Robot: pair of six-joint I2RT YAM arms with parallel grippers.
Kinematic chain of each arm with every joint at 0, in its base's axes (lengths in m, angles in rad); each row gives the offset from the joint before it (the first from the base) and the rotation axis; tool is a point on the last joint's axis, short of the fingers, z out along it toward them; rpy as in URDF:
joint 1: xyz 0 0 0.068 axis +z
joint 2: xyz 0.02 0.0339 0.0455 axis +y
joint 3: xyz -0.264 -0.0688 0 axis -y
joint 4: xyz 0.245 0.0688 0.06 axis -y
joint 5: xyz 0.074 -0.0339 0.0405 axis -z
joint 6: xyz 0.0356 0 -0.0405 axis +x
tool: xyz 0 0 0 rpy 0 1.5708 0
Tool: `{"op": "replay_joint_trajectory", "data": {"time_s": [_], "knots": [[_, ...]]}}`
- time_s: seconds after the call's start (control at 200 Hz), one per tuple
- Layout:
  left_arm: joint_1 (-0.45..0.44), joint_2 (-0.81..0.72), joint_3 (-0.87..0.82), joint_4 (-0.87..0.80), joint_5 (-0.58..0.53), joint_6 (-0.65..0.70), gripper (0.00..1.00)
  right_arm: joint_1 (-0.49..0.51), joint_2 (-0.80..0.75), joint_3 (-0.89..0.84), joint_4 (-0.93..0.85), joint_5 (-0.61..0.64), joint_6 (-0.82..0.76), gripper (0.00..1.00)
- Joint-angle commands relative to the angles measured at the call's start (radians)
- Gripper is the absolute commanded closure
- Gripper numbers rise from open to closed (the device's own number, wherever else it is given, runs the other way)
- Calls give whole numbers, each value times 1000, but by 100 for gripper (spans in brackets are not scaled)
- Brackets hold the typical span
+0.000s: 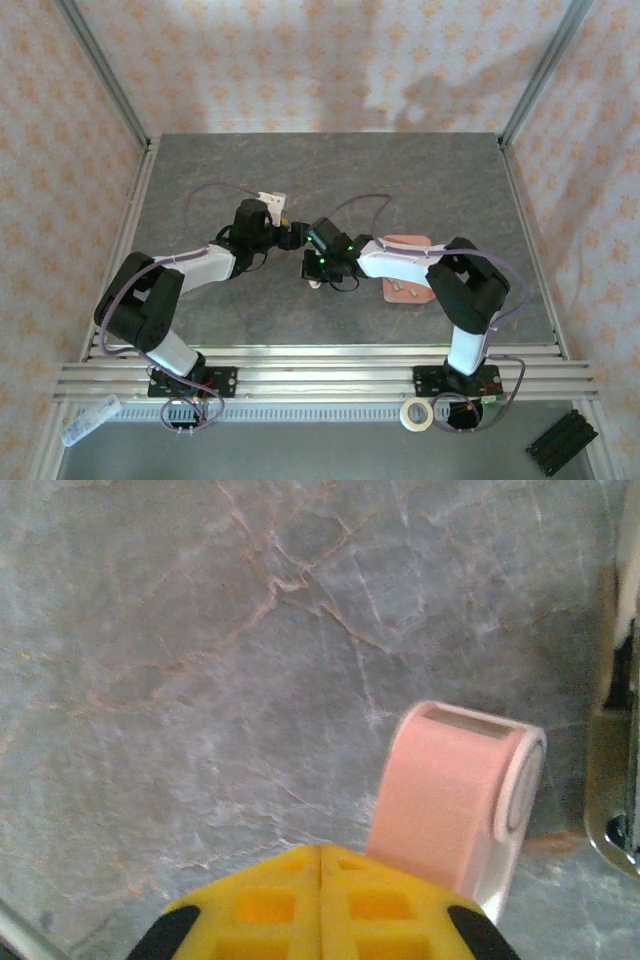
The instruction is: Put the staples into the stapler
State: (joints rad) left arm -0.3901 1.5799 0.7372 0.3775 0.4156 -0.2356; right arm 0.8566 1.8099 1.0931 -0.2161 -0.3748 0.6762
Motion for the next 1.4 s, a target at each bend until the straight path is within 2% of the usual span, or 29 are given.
{"op": "replay_joint_trajectory", "data": {"time_s": [0.0, 0.24, 0.46, 0.781, 0.961, 1.241, 1.396], "knots": [[-7, -6, 7, 3, 14, 13, 24, -2, 53, -59, -171, 46, -21, 93], [-7, 23, 42, 37, 73, -10, 24, 7, -90, 51, -167, 63, -93, 83], [-7, 102, 98, 109, 155, -43, 23, 7, -195, 51, -158, 87, -110, 78], [-27, 229, 182, 124, 238, -48, 23, -67, -328, -57, -180, 134, -67, 77], [-60, 287, 236, 144, 327, -45, 24, -101, -398, -106, -212, 158, -57, 76], [-92, 277, 196, 167, 445, -33, 29, -174, -477, -163, -243, 160, -30, 76], [-109, 222, 136, 161, 471, 15, 31, -194, -479, -169, -243, 151, -27, 76]]}}
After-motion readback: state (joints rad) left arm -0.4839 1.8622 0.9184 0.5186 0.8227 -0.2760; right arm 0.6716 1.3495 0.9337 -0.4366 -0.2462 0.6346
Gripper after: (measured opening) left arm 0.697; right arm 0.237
